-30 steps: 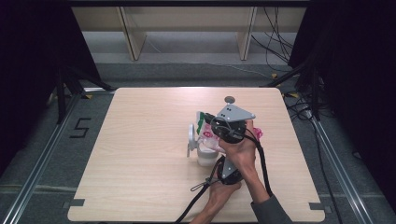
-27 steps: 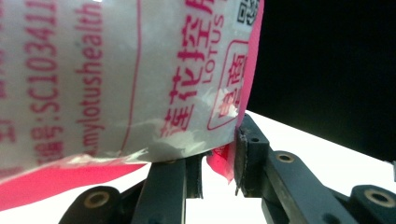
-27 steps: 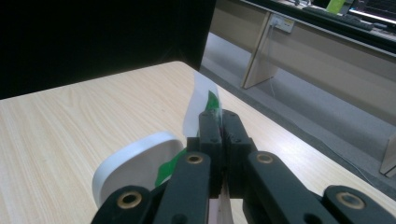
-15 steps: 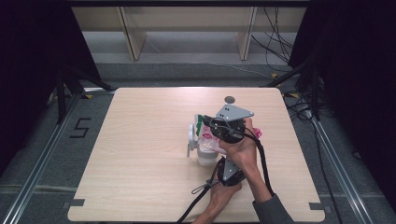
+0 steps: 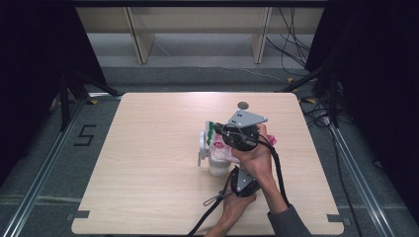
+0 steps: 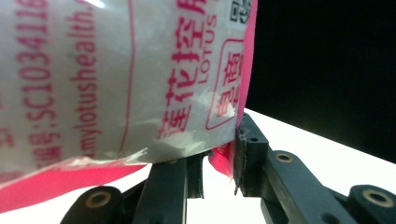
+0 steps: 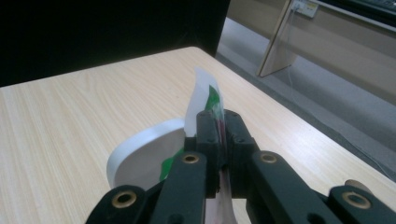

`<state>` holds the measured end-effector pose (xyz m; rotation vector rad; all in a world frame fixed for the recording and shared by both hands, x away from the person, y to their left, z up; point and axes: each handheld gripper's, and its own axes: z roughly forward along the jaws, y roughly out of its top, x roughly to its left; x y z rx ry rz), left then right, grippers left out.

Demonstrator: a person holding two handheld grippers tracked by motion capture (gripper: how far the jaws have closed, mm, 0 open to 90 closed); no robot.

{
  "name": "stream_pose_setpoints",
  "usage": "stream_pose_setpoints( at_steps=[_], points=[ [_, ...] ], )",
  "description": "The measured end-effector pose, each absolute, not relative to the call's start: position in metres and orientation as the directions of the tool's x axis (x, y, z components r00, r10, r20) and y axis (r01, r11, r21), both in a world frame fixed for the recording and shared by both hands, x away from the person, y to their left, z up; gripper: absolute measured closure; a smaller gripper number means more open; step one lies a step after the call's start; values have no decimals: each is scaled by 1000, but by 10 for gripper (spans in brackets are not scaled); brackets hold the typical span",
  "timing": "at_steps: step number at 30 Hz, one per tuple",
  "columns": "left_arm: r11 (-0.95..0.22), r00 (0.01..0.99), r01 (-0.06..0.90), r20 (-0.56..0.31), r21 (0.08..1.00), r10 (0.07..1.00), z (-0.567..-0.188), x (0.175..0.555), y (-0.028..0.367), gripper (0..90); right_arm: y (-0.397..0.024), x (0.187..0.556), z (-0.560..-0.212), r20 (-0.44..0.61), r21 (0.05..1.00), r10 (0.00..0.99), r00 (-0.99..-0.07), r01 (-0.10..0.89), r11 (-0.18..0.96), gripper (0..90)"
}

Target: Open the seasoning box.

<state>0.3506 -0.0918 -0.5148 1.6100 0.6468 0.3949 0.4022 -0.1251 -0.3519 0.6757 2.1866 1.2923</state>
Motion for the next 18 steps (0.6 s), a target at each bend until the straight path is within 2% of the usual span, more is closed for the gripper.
stream_pose_setpoints(
  at_steps=[3,12,14,15,18],
  points=[
    [-39,778,179,-117,983,618,-515,350,-93,756,-124,401,-354,-131,884,649,-749,209,419,864],
    [-30,774,182,-124,983,621,-516,350,-94,756,-125,404,-355,-165,862,627,-761,198,467,861],
    [-29,773,182,-125,983,621,-516,350,-94,756,-124,402,-356,-130,862,644,-754,235,449,860],
    [-27,773,183,-127,983,622,-516,350,-94,756,-125,404,-356,-158,858,626,-763,208,470,861],
    [-24,772,186,-132,982,621,-516,350,-94,756,-125,404,-357,-145,851,629,-763,228,473,861]
  ],
)
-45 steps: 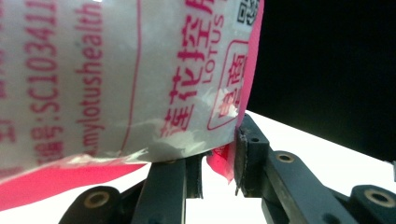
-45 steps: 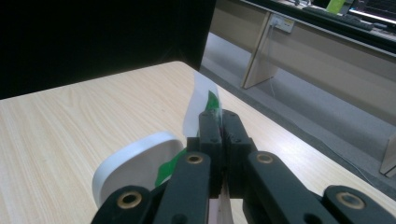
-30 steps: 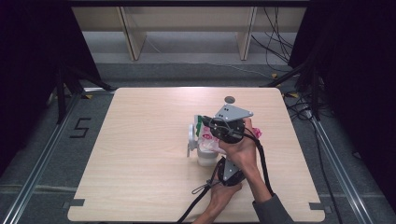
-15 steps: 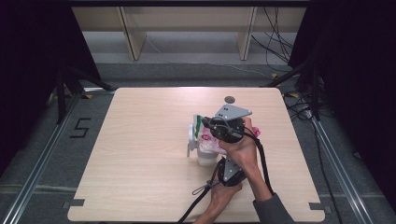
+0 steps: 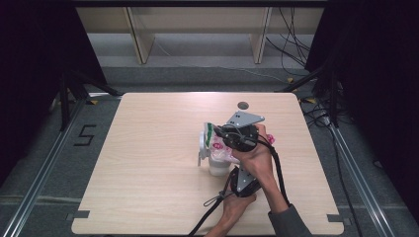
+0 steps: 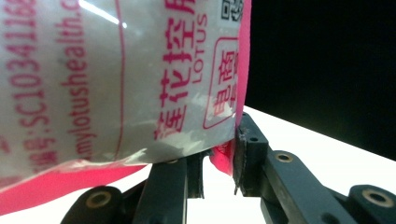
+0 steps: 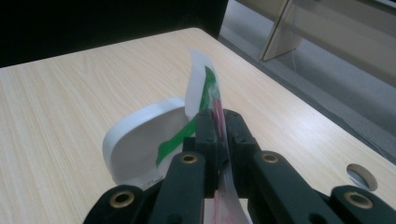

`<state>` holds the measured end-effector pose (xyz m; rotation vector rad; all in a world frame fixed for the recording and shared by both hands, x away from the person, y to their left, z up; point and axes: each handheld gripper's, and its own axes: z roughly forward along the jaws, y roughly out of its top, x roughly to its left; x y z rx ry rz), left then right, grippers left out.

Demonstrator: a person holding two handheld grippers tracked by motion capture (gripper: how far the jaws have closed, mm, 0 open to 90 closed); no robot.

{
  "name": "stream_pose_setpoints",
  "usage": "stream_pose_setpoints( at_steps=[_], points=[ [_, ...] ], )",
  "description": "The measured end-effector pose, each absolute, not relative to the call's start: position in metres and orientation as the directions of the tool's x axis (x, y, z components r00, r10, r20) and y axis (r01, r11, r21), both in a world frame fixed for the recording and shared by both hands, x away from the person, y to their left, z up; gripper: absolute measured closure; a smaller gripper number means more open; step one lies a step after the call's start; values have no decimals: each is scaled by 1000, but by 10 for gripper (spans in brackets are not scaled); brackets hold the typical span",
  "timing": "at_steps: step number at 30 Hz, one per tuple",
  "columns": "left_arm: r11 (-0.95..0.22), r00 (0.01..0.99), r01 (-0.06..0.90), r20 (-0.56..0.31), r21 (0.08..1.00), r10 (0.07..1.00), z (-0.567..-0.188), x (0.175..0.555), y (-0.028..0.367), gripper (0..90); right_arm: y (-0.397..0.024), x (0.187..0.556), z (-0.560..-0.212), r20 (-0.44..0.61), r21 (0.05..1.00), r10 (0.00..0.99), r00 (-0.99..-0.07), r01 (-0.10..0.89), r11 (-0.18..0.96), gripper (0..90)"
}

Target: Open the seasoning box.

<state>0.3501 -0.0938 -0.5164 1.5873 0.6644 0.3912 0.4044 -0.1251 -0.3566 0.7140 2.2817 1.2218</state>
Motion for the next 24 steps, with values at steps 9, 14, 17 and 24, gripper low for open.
stream_pose_setpoints(
  at_steps=[9,14,17,24],
  points=[
    [-40,773,183,-118,982,623,-516,350,-93,756,-125,404,-358,-162,840,618,-769,221,495,874],
    [-44,774,185,-118,982,622,-516,350,-93,755,-126,404,-357,-173,836,615,-770,215,504,885],
    [-59,774,188,-111,980,624,-516,351,-92,752,-127,403,-356,-188,845,624,-759,198,496,888],
    [-88,776,212,-113,973,620,-516,352,-88,720,-137,401,-352,-147,870,641,-754,210,446,900]
  ],
)
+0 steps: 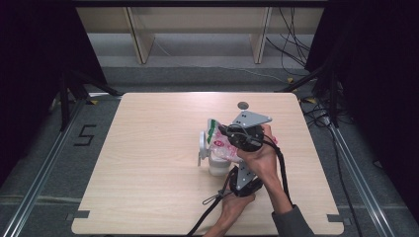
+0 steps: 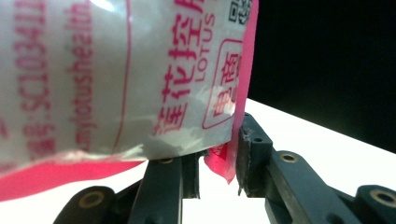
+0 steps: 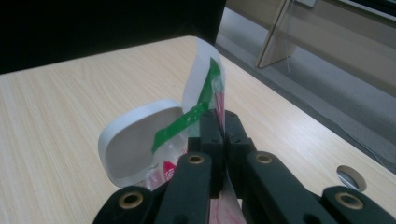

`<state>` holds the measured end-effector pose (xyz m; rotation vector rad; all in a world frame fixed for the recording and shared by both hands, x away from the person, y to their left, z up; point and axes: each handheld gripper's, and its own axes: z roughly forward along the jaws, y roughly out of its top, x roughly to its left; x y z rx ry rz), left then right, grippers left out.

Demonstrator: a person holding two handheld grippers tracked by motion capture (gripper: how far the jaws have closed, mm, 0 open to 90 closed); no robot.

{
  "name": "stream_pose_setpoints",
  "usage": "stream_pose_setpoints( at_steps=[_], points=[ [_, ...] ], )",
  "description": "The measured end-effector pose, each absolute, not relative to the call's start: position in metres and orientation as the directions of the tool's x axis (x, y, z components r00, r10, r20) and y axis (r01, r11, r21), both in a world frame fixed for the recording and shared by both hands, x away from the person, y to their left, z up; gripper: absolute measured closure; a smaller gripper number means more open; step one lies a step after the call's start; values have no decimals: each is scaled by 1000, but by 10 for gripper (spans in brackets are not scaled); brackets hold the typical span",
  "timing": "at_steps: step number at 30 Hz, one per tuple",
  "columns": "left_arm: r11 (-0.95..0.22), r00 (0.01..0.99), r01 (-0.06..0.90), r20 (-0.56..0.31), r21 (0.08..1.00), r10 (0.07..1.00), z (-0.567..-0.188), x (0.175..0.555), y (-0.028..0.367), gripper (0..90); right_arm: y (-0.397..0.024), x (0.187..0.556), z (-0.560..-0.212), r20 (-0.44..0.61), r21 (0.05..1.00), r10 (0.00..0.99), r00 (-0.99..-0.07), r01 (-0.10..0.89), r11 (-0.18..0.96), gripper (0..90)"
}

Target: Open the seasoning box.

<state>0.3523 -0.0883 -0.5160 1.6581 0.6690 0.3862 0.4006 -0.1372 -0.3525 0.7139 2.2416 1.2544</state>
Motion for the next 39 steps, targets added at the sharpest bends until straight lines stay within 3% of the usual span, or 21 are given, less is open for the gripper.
stream_pose_setpoints(
  at_steps=[3,4,11,15,26,39],
  points=[
    [-126,746,180,-52,976,664,-516,353,-82,710,-143,399,-349,-163,880,644,-747,185,437,900],
    [-86,740,190,-85,978,668,-517,352,-85,703,-143,397,-349,-140,882,650,-747,204,424,900],
    [-112,747,206,-82,972,659,-517,352,-83,670,-155,395,-346,-165,896,656,-737,166,412,900],
    [-125,749,214,-81,969,657,-518,351,-83,641,-161,392,-346,-114,903,666,-737,203,380,900],
    [-146,761,252,-103,957,640,-515,348,-77,541,-191,385,-344,-109,924,684,-721,181,338,900],
    [-155,754,289,-125,945,645,-518,346,-63,515,-213,385,-353,-24,946,689,-724,208,251,900]
  ],
)
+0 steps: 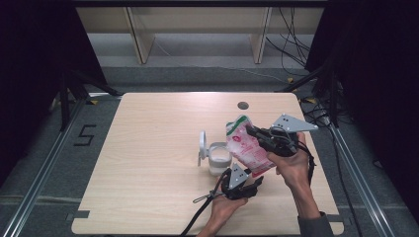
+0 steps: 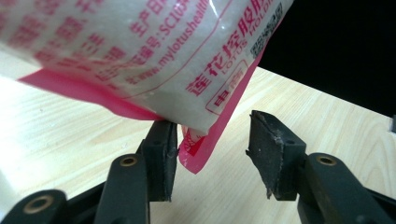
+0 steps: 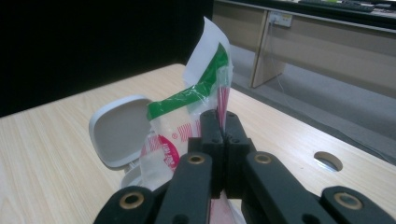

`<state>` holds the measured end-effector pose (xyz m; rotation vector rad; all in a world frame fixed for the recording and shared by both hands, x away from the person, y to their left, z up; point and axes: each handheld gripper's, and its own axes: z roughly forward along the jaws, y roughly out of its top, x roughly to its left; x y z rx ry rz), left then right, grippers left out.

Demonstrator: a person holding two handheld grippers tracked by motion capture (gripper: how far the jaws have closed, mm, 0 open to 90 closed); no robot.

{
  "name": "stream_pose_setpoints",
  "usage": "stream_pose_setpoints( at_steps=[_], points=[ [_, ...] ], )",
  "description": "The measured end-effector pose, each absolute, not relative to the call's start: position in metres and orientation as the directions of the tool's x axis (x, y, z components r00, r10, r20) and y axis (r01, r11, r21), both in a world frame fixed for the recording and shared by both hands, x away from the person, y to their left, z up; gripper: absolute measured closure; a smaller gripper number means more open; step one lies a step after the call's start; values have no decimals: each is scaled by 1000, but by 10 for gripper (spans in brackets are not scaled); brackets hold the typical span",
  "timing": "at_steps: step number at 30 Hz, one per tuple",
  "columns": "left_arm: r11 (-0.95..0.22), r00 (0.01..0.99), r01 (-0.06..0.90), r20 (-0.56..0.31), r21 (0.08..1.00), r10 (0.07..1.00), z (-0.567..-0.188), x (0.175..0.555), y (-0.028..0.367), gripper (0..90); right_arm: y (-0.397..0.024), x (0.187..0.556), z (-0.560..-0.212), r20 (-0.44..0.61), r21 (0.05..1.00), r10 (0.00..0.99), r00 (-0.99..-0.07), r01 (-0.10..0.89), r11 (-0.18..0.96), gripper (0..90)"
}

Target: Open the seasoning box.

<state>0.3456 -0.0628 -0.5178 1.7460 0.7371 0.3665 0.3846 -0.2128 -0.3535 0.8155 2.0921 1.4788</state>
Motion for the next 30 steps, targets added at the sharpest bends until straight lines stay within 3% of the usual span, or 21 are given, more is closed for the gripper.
stream_pose_setpoints(
  at_steps=[6,10,16,17,26,27,30],
  points=[
    [-134,749,304,-150,943,645,-512,340,-58,502,-229,383,-358,29,954,694,-719,227,196,900],
    [-134,756,252,-108,959,646,-499,331,-52,502,-240,381,-365,72,952,705,-706,258,162,900],
    [-154,756,240,-85,958,649,-492,326,-42,501,-250,383,-380,55,942,730,-681,279,189,900],
    [-159,757,244,-85,957,648,-494,326,-41,501,-251,381,-380,91,937,734,-673,307,165,900],
    [-167,733,272,-92,948,674,-499,323,-22,454,-269,372,-383,80,943,759,-646,297,153,900],
    [-164,736,266,-91,950,671,-499,323,-22,451,-273,373,-384,45,954,764,-643,254,158,900],
    [-176,744,261,-81,949,663,-501,321,-21,449,-278,368,-384,61,947,776,-627,283,154,900]
  ],
)
